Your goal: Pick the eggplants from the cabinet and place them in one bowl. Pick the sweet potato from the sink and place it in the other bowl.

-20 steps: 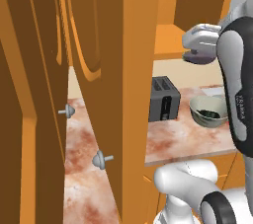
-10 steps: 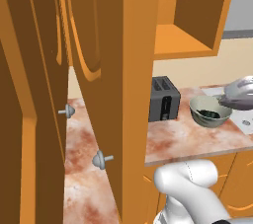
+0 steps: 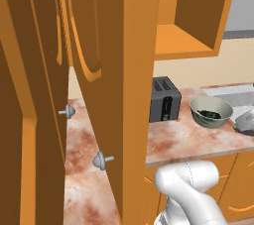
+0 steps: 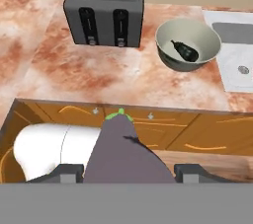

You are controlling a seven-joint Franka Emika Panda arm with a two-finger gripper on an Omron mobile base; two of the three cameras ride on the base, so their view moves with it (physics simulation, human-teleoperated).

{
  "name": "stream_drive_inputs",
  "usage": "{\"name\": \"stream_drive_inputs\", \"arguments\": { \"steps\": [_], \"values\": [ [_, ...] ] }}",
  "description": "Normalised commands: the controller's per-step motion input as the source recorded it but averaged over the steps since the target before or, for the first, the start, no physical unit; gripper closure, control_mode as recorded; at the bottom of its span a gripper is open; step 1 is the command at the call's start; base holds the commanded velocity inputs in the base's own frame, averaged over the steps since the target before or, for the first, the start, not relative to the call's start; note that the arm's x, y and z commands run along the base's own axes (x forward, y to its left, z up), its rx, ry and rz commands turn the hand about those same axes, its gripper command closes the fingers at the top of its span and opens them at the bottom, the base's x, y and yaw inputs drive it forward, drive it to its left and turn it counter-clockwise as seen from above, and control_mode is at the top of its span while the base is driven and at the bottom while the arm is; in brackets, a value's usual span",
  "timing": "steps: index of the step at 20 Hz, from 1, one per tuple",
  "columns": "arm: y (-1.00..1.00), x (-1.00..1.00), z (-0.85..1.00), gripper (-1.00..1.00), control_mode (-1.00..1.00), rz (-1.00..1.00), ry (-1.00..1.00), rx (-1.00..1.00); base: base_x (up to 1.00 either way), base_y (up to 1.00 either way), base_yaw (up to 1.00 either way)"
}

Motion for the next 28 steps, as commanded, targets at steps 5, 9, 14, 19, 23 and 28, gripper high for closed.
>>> {"name": "stream_drive_inputs", "arguments": {
  "steps": [5,9,14,19,23,28],
  "values": [
    [-0.56,0.48,-0.12,1.00,-1.00,0.00,0.04,0.01,0.00,0.00,0.00],
    [-0.42,0.65,-0.01,1.00,-1.00,0.00,0.04,0.03,0.00,0.00,0.00],
    [-0.17,0.67,-0.12,1.00,-1.00,0.03,0.02,0.01,0.00,0.00,0.00],
    [-0.10,0.55,-0.31,1.00,-1.00,0.07,0.00,0.00,0.00,0.00,0.00],
    [-0.03,0.45,-0.48,1.00,-1.00,0.07,0.01,0.00,0.00,0.00,0.00],
    [-0.06,0.47,-0.36,1.00,-1.00,0.08,0.00,0.00,0.00,0.00,0.00]
  ]
}}
